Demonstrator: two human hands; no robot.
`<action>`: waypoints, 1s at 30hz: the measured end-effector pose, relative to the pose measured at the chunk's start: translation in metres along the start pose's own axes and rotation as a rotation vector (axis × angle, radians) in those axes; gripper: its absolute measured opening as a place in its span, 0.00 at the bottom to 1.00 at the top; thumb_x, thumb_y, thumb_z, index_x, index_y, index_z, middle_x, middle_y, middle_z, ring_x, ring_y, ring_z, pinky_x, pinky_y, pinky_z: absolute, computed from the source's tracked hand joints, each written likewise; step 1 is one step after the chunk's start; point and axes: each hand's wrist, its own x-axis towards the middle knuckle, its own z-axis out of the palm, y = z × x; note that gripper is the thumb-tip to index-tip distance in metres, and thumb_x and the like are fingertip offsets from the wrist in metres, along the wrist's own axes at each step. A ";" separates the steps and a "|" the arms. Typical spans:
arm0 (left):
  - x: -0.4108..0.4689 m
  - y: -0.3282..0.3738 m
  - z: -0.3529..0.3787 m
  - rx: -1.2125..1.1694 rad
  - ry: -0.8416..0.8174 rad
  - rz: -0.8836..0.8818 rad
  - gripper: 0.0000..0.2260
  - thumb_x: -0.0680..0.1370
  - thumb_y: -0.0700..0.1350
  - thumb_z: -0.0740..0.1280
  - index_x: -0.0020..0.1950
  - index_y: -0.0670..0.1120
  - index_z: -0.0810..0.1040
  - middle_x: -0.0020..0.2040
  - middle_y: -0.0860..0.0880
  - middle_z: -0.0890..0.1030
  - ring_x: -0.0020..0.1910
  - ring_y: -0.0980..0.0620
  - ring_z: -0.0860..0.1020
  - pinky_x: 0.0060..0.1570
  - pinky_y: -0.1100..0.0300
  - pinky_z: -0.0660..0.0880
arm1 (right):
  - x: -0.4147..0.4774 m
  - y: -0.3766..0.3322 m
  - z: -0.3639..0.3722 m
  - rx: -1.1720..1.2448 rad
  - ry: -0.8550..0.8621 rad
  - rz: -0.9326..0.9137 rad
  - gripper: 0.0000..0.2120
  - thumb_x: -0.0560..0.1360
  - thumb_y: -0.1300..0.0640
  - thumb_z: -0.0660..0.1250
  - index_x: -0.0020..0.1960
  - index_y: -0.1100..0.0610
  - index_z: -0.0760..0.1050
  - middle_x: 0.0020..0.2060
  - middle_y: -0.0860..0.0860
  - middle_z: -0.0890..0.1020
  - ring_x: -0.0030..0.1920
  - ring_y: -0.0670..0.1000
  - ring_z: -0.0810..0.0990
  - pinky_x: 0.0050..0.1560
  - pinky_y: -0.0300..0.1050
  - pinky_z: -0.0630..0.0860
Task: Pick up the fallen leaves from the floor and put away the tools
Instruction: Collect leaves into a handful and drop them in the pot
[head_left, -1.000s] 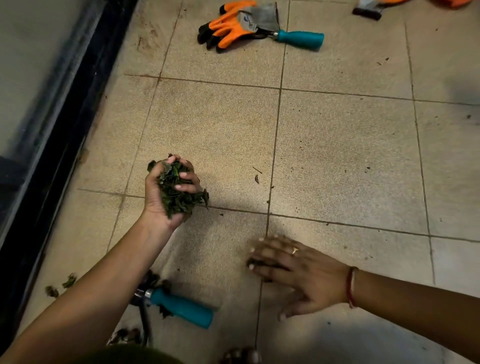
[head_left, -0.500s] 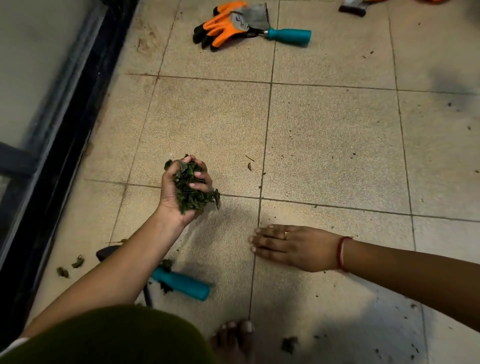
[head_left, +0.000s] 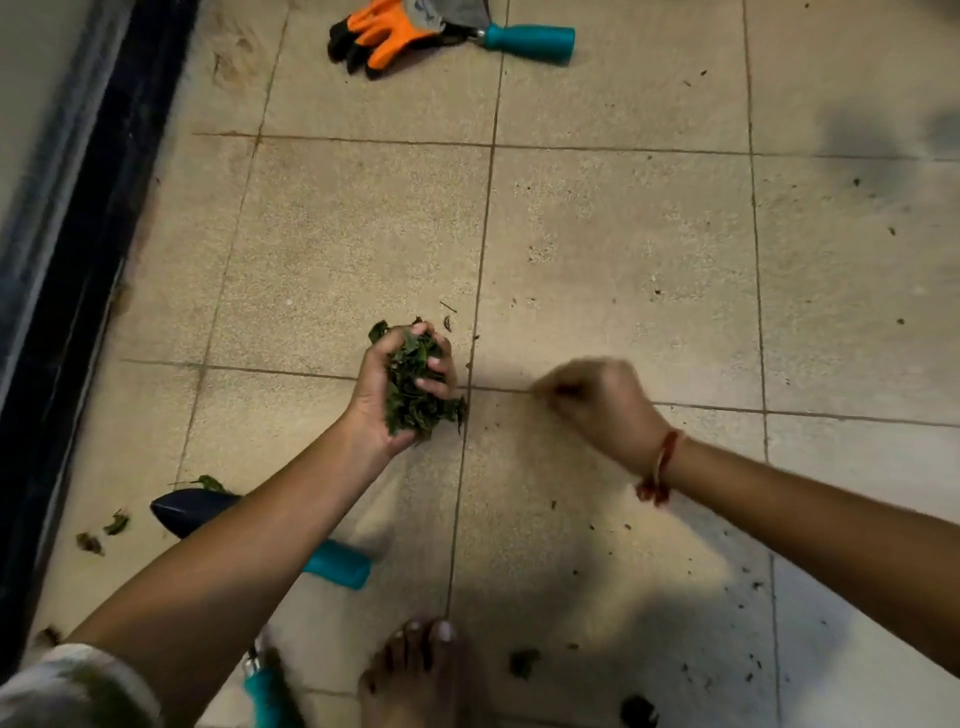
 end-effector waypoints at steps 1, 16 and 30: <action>-0.001 -0.005 0.007 0.011 0.006 0.007 0.17 0.55 0.37 0.79 0.36 0.47 0.76 0.35 0.50 0.78 0.26 0.57 0.74 0.18 0.69 0.69 | 0.007 -0.012 -0.013 0.227 0.059 0.138 0.10 0.72 0.69 0.70 0.49 0.57 0.82 0.42 0.47 0.82 0.40 0.40 0.80 0.46 0.31 0.77; -0.156 -0.078 0.232 0.094 0.010 -0.137 0.18 0.52 0.39 0.81 0.40 0.44 0.83 0.31 0.48 0.77 0.23 0.56 0.73 0.16 0.70 0.66 | -0.081 -0.241 -0.172 0.868 0.482 0.407 0.09 0.69 0.73 0.71 0.42 0.60 0.78 0.37 0.52 0.83 0.39 0.45 0.83 0.40 0.34 0.77; -0.371 -0.133 0.491 0.104 -0.006 -0.400 0.17 0.52 0.34 0.80 0.36 0.40 0.80 0.29 0.50 0.77 0.26 0.55 0.77 0.18 0.70 0.69 | -0.198 -0.437 -0.403 0.225 0.636 0.215 0.02 0.67 0.59 0.76 0.39 0.54 0.83 0.37 0.45 0.83 0.40 0.46 0.80 0.46 0.48 0.74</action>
